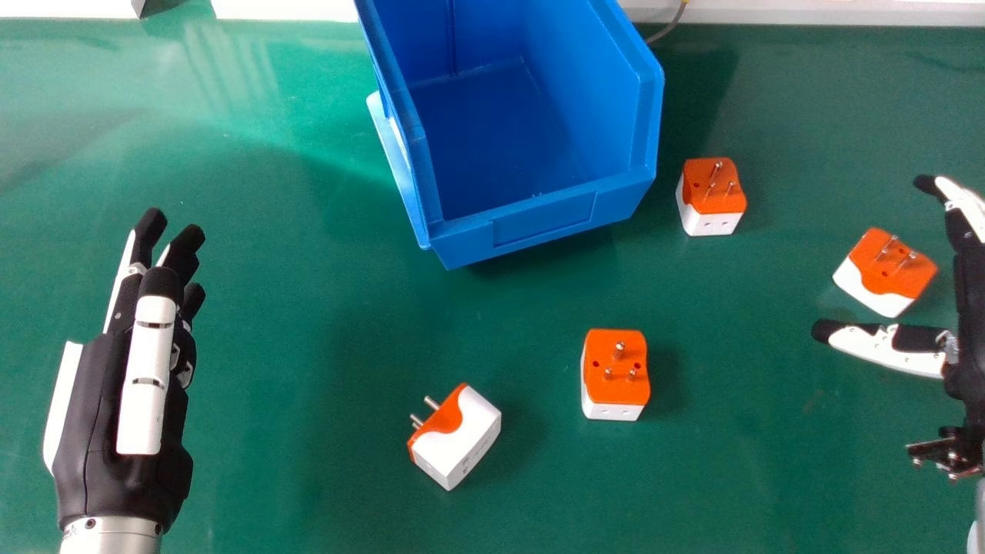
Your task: Pick all objects and put in blue box
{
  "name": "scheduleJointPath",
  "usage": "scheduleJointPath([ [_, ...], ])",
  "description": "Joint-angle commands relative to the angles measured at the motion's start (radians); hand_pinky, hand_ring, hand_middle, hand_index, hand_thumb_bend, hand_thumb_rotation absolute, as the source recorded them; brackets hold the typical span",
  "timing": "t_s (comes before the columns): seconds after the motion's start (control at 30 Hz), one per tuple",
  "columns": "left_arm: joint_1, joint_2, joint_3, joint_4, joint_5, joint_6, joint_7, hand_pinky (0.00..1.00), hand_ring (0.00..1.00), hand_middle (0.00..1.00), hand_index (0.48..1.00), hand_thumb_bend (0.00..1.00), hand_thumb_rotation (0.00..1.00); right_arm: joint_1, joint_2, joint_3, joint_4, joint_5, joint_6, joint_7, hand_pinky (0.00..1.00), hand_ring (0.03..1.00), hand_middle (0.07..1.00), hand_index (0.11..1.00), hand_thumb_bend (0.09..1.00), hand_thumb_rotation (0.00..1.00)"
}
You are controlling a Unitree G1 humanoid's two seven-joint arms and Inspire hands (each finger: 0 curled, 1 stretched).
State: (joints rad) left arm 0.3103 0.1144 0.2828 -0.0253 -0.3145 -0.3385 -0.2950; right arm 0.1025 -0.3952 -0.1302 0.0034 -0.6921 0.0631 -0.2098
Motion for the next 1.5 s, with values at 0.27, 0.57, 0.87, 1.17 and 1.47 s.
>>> scheduleJointPath([
  [0.27, -0.002, 0.013, 0.014, -0.014, -0.008, -0.020, -0.011, 1.00, 0.98, 0.94, 0.968, 0.43, 0.83, -0.074, -0.048, 0.007, 0.066, 0.040, 0.068, 0.042, 0.76, 0.861, 0.885, 0.865, 0.712, 0.20],
  [0.57, 0.000, 0.015, 0.014, -0.020, -0.007, -0.009, -0.012, 1.00, 0.98, 0.95, 0.976, 0.42, 0.85, -0.129, -0.063, 0.023, 0.127, 0.056, 0.109, 0.058, 0.78, 0.872, 0.894, 0.874, 0.695, 0.21],
  [0.87, 0.003, 0.015, 0.014, -0.019, -0.010, -0.011, -0.016, 1.00, 0.99, 0.95, 0.983, 0.41, 0.86, -0.209, -0.104, 0.050, 0.226, 0.071, 0.121, 0.070, 0.77, 0.867, 0.894, 0.875, 0.668, 0.26],
  [1.17, 0.005, 0.014, 0.015, -0.017, -0.013, -0.015, -0.018, 1.00, 1.00, 0.96, 0.990, 0.42, 0.85, -0.286, -0.142, 0.081, 0.338, 0.091, 0.109, 0.074, 0.72, 0.834, 0.871, 0.851, 0.674, 0.25],
  [1.47, 0.013, 0.017, 0.017, -0.032, -0.018, -0.006, -0.018, 1.00, 0.99, 0.96, 0.993, 0.42, 0.86, -0.350, -0.171, 0.124, 0.439, 0.095, 0.096, 0.065, 0.71, 0.823, 0.858, 0.837, 0.677, 0.24],
])
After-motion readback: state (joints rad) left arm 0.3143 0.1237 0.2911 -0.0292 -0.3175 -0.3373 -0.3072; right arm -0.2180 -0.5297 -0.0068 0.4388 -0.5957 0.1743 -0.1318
